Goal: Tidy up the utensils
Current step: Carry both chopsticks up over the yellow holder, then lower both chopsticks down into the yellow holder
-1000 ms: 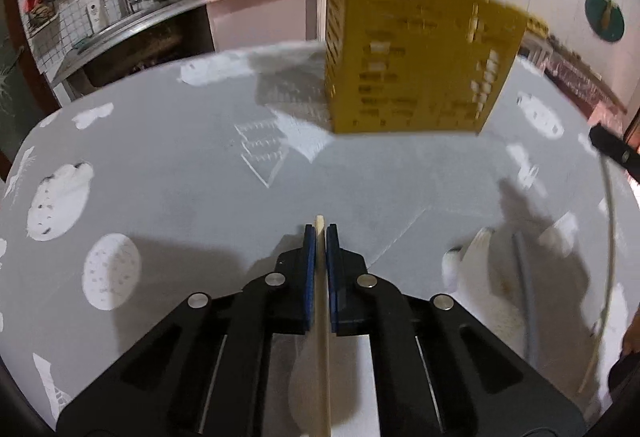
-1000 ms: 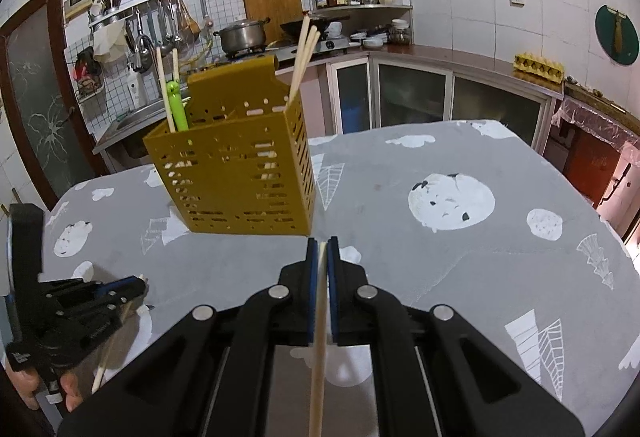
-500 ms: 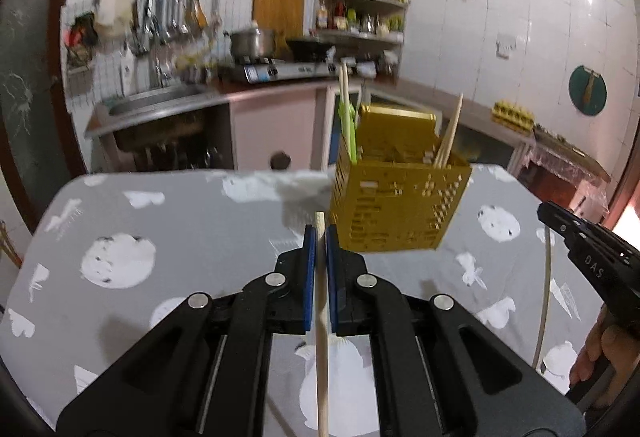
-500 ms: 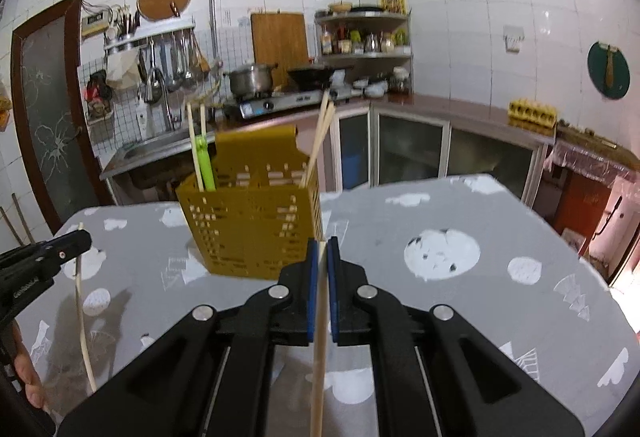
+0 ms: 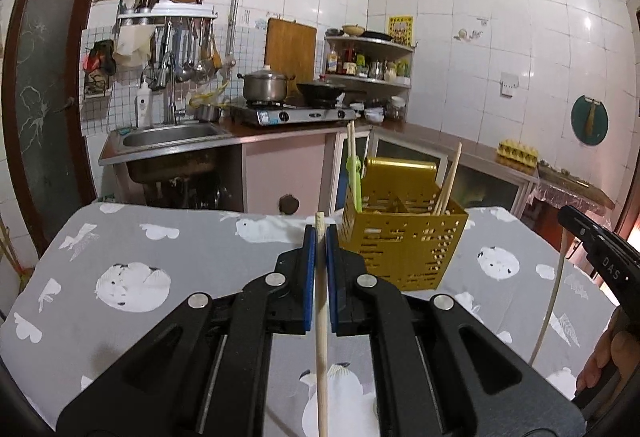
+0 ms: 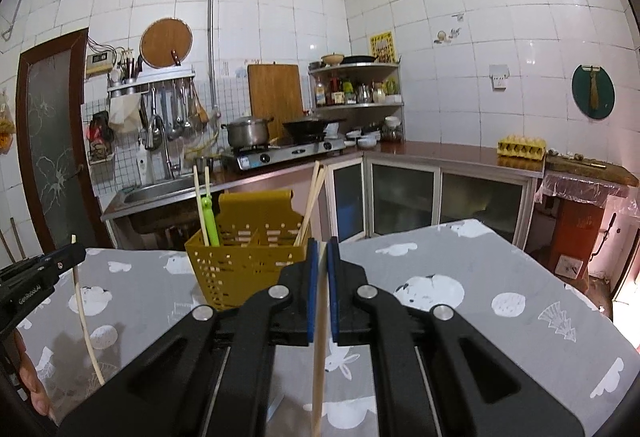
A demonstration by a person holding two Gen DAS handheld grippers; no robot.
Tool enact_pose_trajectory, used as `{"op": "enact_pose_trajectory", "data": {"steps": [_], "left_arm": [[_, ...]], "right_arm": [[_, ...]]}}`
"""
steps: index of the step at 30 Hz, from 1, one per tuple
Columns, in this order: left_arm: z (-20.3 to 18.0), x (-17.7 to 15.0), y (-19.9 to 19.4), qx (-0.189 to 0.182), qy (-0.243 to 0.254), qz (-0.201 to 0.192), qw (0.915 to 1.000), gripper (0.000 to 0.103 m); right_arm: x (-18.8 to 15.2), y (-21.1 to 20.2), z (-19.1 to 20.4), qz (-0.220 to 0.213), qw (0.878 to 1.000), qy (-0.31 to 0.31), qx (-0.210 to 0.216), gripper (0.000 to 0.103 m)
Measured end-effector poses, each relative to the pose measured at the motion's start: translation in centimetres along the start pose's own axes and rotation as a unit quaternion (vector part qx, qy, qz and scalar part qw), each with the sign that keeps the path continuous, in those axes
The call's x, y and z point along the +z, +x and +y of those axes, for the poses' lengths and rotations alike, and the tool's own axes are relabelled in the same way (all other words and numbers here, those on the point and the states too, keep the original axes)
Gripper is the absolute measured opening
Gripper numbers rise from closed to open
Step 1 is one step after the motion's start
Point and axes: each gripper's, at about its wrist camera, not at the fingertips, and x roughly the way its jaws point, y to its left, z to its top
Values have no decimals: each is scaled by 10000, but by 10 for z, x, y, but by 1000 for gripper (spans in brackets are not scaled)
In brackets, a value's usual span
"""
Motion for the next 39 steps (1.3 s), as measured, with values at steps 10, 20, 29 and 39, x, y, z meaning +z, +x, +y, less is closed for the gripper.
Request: {"op": "enact_pose_trajectory", "data": {"steps": [10,20,29,39], "left_arm": [[-6,18,9,-115,-16,-267,9996,4],[-16,47,25,-252,53,-568,9981,4],[-23,102,24,-519,8,-998,9937,4],[-43,160,29,-625,107,-1577,9855,4]], "right_arm": [[20,11,-4,-309,9994,129,15,5],[50,29,-3,-630,9979,107,48,5],[102,46,12,-930,9954,49,227,5],[155,74,22,-1282,9913,129,261,5]]}}
